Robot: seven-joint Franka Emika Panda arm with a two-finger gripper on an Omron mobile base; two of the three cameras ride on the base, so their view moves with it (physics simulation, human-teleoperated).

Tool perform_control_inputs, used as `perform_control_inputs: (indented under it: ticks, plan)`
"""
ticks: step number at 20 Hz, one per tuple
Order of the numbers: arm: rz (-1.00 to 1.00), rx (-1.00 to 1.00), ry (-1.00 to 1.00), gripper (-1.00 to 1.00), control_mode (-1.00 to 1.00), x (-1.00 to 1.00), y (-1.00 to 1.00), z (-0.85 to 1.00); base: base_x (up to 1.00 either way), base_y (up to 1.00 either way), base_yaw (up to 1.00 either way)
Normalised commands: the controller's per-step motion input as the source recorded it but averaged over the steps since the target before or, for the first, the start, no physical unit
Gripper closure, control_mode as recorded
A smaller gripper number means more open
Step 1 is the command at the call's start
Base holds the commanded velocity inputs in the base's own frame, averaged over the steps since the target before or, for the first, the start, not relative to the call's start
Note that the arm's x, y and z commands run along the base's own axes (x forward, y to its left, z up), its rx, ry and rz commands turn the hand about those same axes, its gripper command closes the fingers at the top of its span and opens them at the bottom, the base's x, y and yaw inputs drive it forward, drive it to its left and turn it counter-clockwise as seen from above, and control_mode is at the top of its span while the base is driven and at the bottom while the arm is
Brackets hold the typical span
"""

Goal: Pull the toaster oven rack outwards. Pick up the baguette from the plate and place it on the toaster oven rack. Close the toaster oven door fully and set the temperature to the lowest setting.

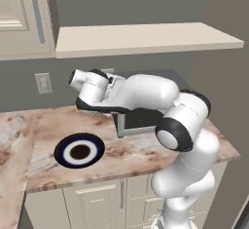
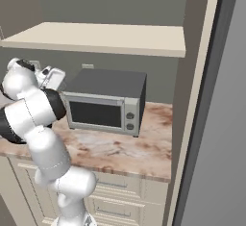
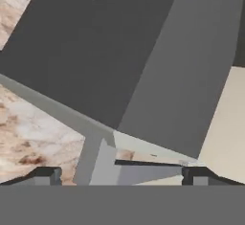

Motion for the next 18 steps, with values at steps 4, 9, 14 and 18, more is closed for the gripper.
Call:
perform_control_inputs:
  ticks: [4,9,14,18]
  plan:
    - [-0.13,0.00,-0.01,-1.00,-1.00,0.00,1.00,0.52,0.00,0.00,0.00]
    - [-0.04,0.00,-0.07,-1.00,-1.00,-0.30,0.71,0.45,0.00,0.00,0.00]
    - [0.00,-0.02,-0.18,-1.00,-1.00,-1.00,0.00,-0.20,0.00,0.00,0.00]
    - [0.00,0.00,-0.23,-1.00,-1.00,-1.00,-0.16,-0.11,0.00,0.00,0.00]
